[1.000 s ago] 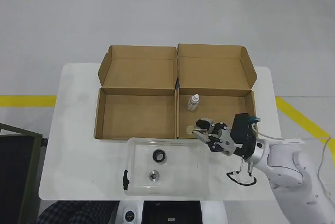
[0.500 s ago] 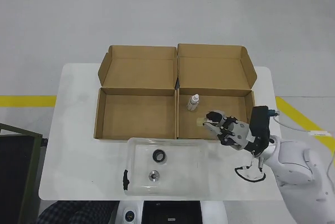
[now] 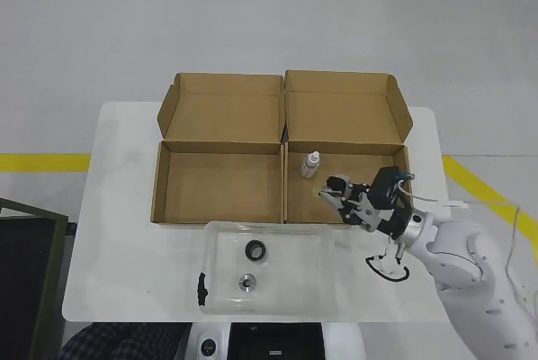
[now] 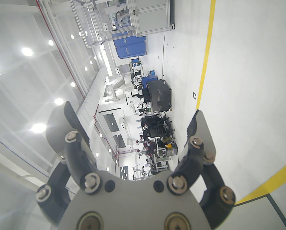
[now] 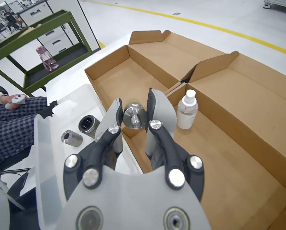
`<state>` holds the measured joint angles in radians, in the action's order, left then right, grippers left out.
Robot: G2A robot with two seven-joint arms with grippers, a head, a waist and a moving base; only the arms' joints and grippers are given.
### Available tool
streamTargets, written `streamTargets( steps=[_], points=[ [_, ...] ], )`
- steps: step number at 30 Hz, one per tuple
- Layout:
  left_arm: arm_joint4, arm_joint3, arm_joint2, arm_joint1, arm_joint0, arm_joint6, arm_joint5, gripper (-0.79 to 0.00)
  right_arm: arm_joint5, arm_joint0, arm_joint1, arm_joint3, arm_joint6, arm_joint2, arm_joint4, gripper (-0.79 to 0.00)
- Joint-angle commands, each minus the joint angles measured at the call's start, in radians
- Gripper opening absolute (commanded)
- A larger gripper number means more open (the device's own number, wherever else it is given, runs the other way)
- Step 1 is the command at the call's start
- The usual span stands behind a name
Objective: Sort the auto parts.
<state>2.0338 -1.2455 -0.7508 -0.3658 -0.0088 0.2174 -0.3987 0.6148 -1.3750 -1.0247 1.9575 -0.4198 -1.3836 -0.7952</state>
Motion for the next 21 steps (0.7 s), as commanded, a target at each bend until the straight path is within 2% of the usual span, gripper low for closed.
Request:
streamTargets(
  steps=[1, 12, 21],
  points=[
    [0.0, 0.0, 0.0, 0.0, 0.0, 0.0, 0.0, 0.0, -0.026, 0.015, -0.002, -0.018, 0.005, 0.014, -0.04, -0.785],
    [0.0, 0.0, 0.0, 0.0, 0.0, 0.0, 0.0, 0.0, -0.151, 0.109, -0.017, -0.129, 0.005, 0.102, -0.215, -0.785],
    [0.0, 0.0, 0.0, 0.0, 0.0, 0.0, 0.0, 0.0, -0.204, 0.193, -0.027, -0.226, -0.062, 0.154, -0.3, -0.785]
  ],
)
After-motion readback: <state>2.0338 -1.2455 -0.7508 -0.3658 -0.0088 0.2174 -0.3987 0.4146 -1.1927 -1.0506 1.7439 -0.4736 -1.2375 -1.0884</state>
